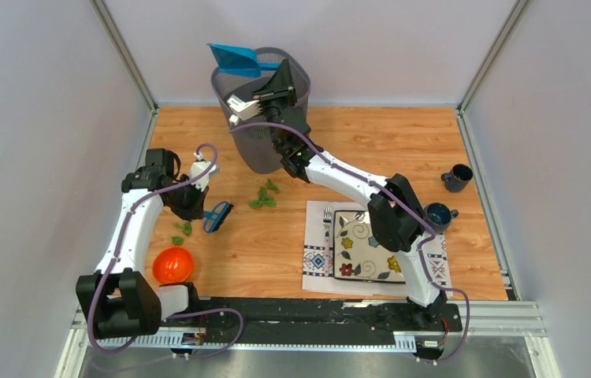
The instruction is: Sweep away the paper scraps from the table
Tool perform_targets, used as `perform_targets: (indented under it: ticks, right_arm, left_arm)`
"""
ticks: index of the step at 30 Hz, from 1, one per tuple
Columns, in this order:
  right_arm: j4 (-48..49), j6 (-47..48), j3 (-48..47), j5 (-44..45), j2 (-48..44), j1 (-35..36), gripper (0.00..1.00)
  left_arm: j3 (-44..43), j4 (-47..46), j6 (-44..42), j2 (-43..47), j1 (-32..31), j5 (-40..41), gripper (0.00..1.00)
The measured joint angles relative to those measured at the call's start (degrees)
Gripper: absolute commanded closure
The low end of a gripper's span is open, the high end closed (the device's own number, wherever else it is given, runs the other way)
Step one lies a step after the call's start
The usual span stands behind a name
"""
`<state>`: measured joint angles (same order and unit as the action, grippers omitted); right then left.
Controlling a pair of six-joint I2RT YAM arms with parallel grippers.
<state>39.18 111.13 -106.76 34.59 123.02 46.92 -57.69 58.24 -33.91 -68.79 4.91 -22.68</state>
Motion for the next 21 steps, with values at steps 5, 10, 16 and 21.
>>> perform_targets:
  ticks: [5,10,16,21]
  right_arm:
    - [0.3,1.2,0.3,-2.5,-0.2,-0.6,1.00]
    - [-1.5,-0.7,-1.0,1.7,-2.6,0.0,1.00]
    - [-34.0,-31.1,0.7,3.6,-22.0,5.3,0.99]
    - [-57.8,-61.7,3.6,-3.9,-41.6,8.1,1.00]
  left_arm:
    - [0.0,0.7,0.0,0.3,0.0,0.0,1.00]
    - [-0.3,0.7,0.0,0.3,0.0,-1.1,1.00]
    - [-3.4,-0.1,0.2,0.3,-1.6,-5.1,1.00]
    - [-7.6,-2.7,-0.2,-0.1,-12.0,-3.7,1.00]
